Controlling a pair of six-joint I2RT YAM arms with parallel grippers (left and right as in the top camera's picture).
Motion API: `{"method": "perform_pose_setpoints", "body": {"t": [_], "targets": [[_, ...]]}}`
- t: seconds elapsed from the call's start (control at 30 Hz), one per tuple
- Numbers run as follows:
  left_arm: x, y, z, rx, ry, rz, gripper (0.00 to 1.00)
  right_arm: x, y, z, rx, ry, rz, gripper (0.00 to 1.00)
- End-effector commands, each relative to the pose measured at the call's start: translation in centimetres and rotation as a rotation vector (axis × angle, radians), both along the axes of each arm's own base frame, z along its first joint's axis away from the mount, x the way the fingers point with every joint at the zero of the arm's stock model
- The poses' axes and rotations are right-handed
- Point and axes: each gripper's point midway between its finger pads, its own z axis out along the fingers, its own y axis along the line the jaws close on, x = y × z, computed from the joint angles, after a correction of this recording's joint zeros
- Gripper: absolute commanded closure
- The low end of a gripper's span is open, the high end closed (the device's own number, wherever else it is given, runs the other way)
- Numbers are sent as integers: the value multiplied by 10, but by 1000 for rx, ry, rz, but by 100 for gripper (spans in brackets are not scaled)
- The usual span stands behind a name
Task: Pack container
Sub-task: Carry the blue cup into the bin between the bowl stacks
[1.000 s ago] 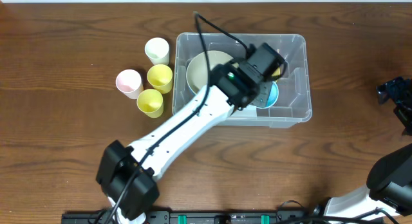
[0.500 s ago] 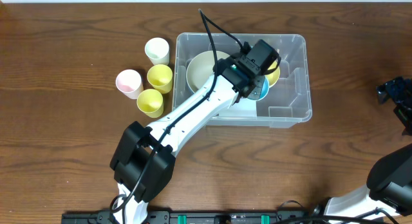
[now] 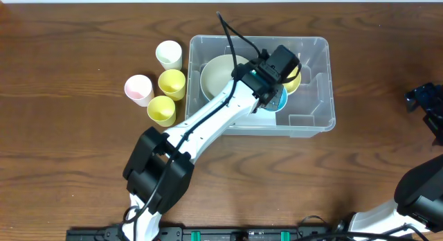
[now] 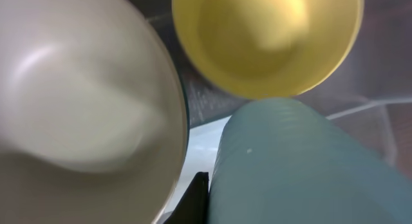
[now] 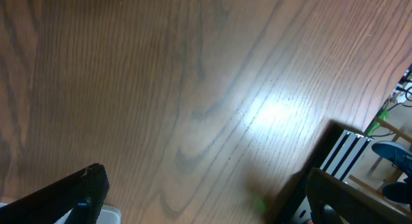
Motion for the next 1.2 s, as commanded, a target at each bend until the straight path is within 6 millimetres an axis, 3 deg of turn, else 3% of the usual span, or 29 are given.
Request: {"method": "perform_pose_setpoints", "body": {"t": [0.0, 0.33, 0.6, 0.7, 1.07, 1.17], "targets": [[-1, 0, -8, 11, 24, 6, 94, -2, -3, -1, -10, 5, -18, 1], [-5, 4, -27, 49, 64, 7, 94, -2, -3, -1, -10, 5, -18, 1], [-6, 4, -27, 51, 66, 7, 93, -2, -3, -1, -10, 5, -18, 1], [-6, 5, -27, 52, 67, 6, 86, -2, -3, -1, -10, 5, -18, 1], [-6, 5, -27, 53, 67, 6, 84, -2, -3, -1, -10, 5, -18, 1], [0, 6, -24, 45, 55, 9, 74, -2, -3, -1, -10, 5, -18, 1]]}}
